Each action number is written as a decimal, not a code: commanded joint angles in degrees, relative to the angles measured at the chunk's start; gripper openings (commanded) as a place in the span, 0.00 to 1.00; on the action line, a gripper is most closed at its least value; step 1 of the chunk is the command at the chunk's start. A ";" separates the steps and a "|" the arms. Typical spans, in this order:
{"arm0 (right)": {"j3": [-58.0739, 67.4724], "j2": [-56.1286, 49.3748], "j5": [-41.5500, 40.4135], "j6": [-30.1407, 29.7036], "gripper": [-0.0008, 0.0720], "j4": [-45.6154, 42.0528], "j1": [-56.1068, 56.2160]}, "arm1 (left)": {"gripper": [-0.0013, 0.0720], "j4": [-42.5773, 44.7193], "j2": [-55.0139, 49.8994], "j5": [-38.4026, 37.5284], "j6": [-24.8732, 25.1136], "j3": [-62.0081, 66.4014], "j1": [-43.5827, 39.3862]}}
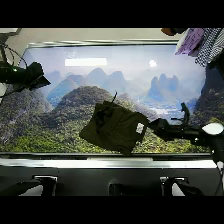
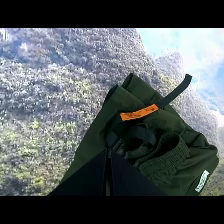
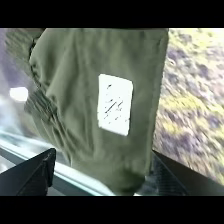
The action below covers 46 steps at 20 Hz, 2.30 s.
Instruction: Fold the clothes and pants, and hang the long-sleeved shirts on hangers.
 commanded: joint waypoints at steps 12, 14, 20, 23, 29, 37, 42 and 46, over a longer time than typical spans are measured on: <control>-6.56 -22.73 -14.73 -21.29 0.97 28.02 15.82 | 0.04 -0.04 -0.39 0.00 0.37 -0.04 -0.02; -5.05 -22.82 -16.87 -21.27 0.96 29.44 19.04 | 0.04 -0.04 -0.39 0.00 0.35 -0.04 -0.02; 0.57 -22.82 -21.00 -20.20 0.71 30.73 23.63 | 0.04 -0.02 -0.39 0.00 -0.24 -0.07 -0.13; 2.23 -22.75 -20.59 -20.74 0.07 30.88 23.56 | 0.04 -0.02 -0.39 -0.02 -0.28 -0.07 -0.13; 10.01 -20.41 -20.90 -12.96 0.07 29.66 10.88 | 0.04 0.00 -0.37 -0.81 -0.26 -0.07 -0.13; 13.42 -8.66 -20.37 7.96 0.07 6.05 -32.11 | 0.04 0.04 -0.37 -1.03 -0.02 -0.07 -0.13; 13.29 -6.91 -8.70 24.85 0.07 -23.34 -49.31 | 0.04 0.02 -0.39 -1.03 -0.04 -0.07 -0.13; 13.29 -5.35 1.03 37.38 0.08 -49.11 -50.66 | 0.04 0.02 -0.37 -1.07 -0.07 -0.07 -0.13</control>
